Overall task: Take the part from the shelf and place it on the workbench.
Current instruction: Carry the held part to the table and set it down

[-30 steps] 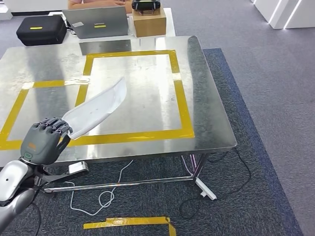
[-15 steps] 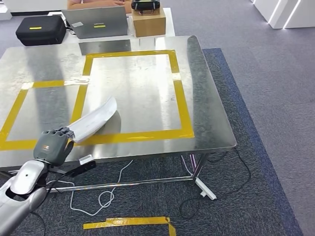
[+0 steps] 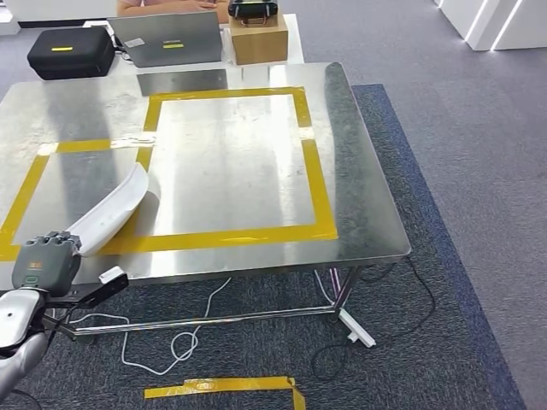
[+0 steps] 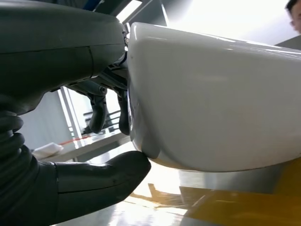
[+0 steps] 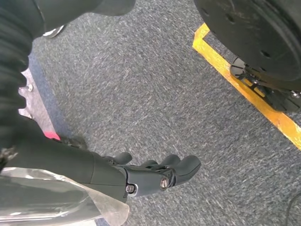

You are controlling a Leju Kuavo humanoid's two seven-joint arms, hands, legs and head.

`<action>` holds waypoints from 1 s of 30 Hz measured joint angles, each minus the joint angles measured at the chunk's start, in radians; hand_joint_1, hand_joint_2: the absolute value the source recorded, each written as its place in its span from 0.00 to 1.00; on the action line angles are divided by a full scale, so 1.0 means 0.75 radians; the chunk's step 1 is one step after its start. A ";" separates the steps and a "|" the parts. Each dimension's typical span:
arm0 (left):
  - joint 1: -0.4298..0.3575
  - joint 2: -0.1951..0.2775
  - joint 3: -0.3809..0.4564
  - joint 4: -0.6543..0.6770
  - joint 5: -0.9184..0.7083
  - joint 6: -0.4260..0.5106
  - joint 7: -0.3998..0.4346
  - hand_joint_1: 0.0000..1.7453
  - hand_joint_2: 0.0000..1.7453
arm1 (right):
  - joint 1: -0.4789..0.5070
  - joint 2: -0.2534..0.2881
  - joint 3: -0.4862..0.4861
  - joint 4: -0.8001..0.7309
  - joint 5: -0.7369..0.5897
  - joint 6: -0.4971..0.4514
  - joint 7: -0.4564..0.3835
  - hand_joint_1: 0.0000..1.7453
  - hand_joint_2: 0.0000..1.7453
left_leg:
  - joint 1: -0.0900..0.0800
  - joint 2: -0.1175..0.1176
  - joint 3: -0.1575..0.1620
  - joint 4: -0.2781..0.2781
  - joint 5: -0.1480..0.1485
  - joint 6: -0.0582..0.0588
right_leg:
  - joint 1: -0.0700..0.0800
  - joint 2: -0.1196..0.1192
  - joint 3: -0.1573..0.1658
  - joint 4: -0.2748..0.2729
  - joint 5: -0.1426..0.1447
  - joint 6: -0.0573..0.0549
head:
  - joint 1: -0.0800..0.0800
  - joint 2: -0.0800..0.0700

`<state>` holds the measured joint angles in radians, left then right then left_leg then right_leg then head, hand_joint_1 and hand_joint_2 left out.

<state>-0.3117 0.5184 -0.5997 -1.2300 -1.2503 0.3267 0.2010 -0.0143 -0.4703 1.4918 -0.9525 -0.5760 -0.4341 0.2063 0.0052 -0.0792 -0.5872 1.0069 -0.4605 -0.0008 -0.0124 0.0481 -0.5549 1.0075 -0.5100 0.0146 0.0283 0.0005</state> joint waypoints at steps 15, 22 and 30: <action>0.115 0.072 0.189 -0.002 -0.020 0.018 0.029 0.67 1.00 | 0.004 0.000 0.045 -0.010 -0.047 -0.048 -0.013 0.00 1.00 | 0.000 0.000 0.000 0.000 0.000 0.000 | 0.000 0.000 0.000 0.000 0.000 0.000 | 0.000 0.000; 0.124 0.071 0.201 -0.002 -0.022 0.047 -0.022 0.00 1.00 | -0.006 0.000 0.062 -0.010 -0.065 -0.039 -0.033 0.00 0.00 | 0.000 0.000 0.000 0.000 0.000 0.000 | 0.000 0.000 0.000 0.000 0.000 0.000 | 0.000 0.000; 0.120 0.069 0.197 -0.002 0.045 0.103 -0.109 0.00 0.00 | -0.012 0.000 0.081 -0.010 -0.075 -0.019 -0.048 0.00 0.00 | 0.000 0.000 0.000 0.000 0.000 0.000 | 0.000 0.000 0.000 0.000 0.000 0.000 | 0.000 0.000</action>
<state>-0.2216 0.5705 -0.4522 -1.2314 -1.2162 0.4042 0.1193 -0.0235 -0.4703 1.5529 -0.9602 -0.6321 -0.4484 0.1701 0.0052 -0.0792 -0.5870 1.0070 -0.4605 -0.0007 -0.0124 0.0480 -0.5549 1.0074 -0.5101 0.0145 0.0283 0.0004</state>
